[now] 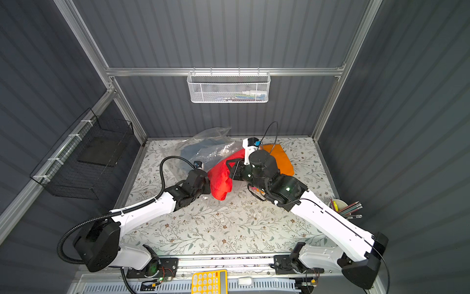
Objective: Take the trousers out of the vacuum bag
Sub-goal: Take out the trousers from the vacuum bag.
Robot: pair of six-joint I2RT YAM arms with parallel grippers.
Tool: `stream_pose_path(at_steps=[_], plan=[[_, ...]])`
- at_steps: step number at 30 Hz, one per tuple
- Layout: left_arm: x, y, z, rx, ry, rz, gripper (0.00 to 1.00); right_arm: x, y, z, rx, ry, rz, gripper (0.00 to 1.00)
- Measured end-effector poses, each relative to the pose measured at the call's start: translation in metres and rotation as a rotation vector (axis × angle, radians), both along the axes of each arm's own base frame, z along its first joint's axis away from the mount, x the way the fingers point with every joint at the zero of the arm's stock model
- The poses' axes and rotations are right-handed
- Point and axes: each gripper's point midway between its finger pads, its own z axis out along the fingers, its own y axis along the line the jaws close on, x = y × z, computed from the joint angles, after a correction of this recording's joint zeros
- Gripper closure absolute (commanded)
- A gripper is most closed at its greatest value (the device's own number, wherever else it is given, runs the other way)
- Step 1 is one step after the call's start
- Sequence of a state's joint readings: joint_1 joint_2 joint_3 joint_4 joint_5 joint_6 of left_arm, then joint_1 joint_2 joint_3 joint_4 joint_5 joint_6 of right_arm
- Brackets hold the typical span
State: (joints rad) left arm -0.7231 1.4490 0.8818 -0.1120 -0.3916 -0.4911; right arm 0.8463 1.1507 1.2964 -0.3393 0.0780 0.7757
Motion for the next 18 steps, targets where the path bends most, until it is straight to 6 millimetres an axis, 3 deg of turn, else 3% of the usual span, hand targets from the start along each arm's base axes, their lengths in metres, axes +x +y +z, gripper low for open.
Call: stream_pose_path(at_steps=[6,13,18], plan=[[0.003,-0.005,0.001,-0.013,0.001,-0.010,1.00,-0.002,-0.003,0.014,0.013,-0.022,0.004,1.00],[0.004,0.000,-0.010,0.012,0.030,0.002,1.00,0.013,0.022,0.010,0.070,0.010,0.030,1.00],[0.010,0.004,-0.008,0.007,0.034,0.016,1.00,0.015,0.026,0.015,0.083,0.011,0.034,1.00]])
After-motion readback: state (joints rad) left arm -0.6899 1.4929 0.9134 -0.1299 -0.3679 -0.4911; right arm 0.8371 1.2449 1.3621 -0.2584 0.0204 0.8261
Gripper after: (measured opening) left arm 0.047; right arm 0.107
